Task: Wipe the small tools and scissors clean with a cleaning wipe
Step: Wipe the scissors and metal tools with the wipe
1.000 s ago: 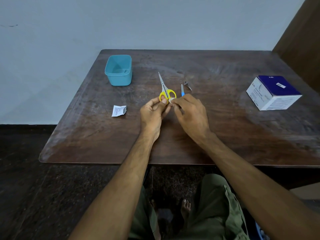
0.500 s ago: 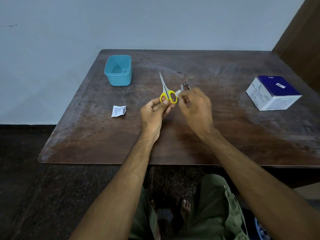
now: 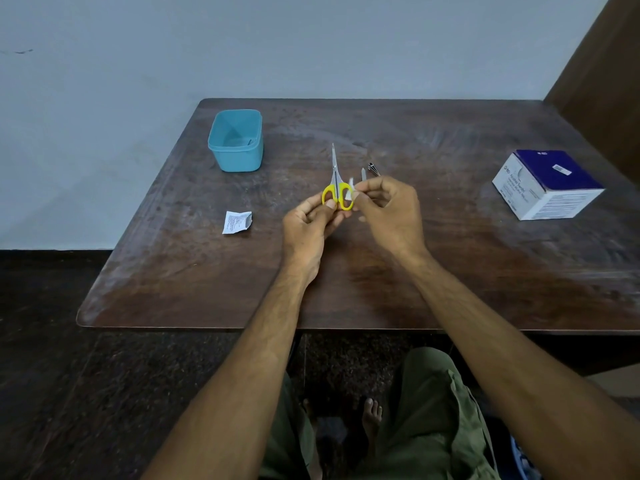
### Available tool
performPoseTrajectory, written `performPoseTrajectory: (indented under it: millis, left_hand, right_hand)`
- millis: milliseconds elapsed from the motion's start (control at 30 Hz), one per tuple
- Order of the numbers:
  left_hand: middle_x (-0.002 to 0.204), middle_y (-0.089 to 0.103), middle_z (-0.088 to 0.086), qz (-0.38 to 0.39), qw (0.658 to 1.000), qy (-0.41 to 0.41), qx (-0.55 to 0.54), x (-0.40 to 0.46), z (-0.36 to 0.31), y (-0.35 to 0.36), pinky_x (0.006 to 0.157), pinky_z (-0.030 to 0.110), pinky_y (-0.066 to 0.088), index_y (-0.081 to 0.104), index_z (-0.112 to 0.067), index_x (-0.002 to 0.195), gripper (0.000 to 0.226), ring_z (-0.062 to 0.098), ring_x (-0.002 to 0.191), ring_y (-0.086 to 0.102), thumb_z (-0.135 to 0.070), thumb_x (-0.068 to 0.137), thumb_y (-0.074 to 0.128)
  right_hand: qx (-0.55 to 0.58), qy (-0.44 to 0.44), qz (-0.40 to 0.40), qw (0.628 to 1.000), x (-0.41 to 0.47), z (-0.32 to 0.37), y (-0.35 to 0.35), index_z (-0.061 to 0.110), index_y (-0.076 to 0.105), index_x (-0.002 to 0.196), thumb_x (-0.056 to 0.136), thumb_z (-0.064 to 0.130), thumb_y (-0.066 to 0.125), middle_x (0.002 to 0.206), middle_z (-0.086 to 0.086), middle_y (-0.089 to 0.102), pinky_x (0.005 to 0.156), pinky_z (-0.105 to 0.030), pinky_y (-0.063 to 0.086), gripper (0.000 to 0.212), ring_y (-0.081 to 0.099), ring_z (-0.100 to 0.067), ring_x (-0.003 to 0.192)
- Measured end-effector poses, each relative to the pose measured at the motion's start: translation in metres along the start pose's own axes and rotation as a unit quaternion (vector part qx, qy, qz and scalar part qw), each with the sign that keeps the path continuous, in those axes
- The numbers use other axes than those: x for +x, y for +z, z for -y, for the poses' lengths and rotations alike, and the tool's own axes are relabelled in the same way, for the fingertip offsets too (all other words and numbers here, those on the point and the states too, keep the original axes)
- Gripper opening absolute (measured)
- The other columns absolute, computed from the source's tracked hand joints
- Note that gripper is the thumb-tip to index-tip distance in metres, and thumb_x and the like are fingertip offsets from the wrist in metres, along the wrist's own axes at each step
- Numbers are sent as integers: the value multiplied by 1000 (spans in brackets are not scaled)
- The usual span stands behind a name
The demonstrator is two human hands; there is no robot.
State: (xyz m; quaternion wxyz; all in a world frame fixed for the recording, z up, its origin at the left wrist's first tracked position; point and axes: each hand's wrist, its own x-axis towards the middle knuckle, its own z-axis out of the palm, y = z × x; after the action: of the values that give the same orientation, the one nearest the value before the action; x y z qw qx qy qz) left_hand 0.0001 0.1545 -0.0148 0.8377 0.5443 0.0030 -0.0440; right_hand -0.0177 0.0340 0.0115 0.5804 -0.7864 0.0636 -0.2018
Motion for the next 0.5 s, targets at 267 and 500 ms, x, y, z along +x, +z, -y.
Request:
performPoseTrajectory:
  millis: [267,500]
  left_hand:
    - [132,62,3,9,988,51,143,1,9,-3,99,46,50,54,-15,135,54,18,120,59,-12,82,68]
    - [138,56,2,54,958,133,248,-4,9,1,108,31,43,50,-9,139,52,6,126,53,-7,89,65]
  right_hand:
    - [25,16,-29,999,-4,-4,8,21,71,76,78,8,70,74,0,73,69,-43,60,12,71,-18,69]
    - [-40,-34,-29,998,-5,7,11,12,73,83,82,13,69,75,5,72,61,-15,52,4,67,-4,68]
